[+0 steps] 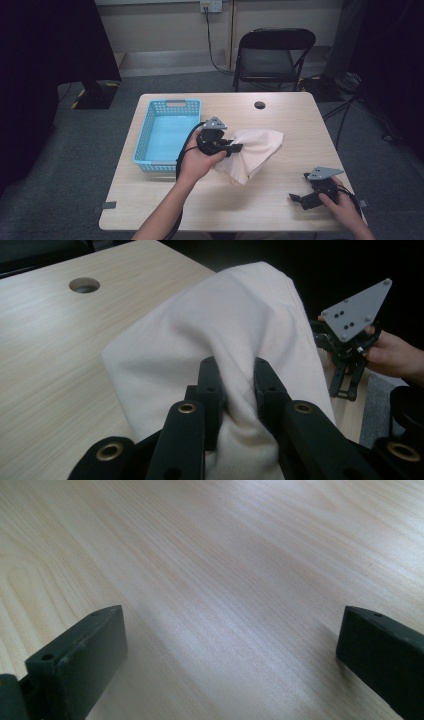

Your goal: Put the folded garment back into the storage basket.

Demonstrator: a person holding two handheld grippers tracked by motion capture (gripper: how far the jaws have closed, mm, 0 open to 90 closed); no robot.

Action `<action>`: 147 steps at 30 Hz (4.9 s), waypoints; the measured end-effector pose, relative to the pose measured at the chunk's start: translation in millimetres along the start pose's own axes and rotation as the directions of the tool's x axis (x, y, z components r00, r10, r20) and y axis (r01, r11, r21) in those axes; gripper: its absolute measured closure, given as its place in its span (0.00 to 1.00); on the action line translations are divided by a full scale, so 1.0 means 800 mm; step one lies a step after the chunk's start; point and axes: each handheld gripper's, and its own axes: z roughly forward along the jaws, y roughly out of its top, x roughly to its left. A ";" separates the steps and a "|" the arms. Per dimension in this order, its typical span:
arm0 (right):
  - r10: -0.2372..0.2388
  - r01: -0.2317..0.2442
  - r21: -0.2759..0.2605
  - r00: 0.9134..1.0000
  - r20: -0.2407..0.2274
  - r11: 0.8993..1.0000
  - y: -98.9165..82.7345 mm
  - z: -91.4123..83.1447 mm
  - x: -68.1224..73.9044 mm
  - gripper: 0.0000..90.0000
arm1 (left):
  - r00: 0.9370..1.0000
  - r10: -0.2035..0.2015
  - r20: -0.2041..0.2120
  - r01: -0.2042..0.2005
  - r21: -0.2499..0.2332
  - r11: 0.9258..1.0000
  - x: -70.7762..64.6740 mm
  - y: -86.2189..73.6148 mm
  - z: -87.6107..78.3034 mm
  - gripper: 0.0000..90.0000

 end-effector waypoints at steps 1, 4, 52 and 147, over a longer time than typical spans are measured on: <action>0.000 0.000 0.000 1.000 0.000 1.000 0.000 0.000 0.000 0.00 | 1.000 -0.002 -0.003 0.002 -0.006 1.000 0.001 0.001 -0.002 0.87; 0.000 0.000 0.000 1.000 0.000 1.000 0.000 0.000 0.000 0.00 | 1.000 -0.013 -0.016 0.013 -0.019 1.000 0.004 0.005 -0.010 0.87; 0.000 0.000 0.000 1.000 0.000 1.000 0.000 0.000 0.000 0.00 | 0.978 -0.117 -0.170 0.095 -0.134 0.986 0.052 0.012 -0.086 0.87; 0.001 -0.001 0.000 1.000 -0.001 1.000 0.000 0.000 0.000 0.00 | 0.815 -0.326 -0.478 0.242 -0.230 0.943 0.153 -0.048 -0.123 0.87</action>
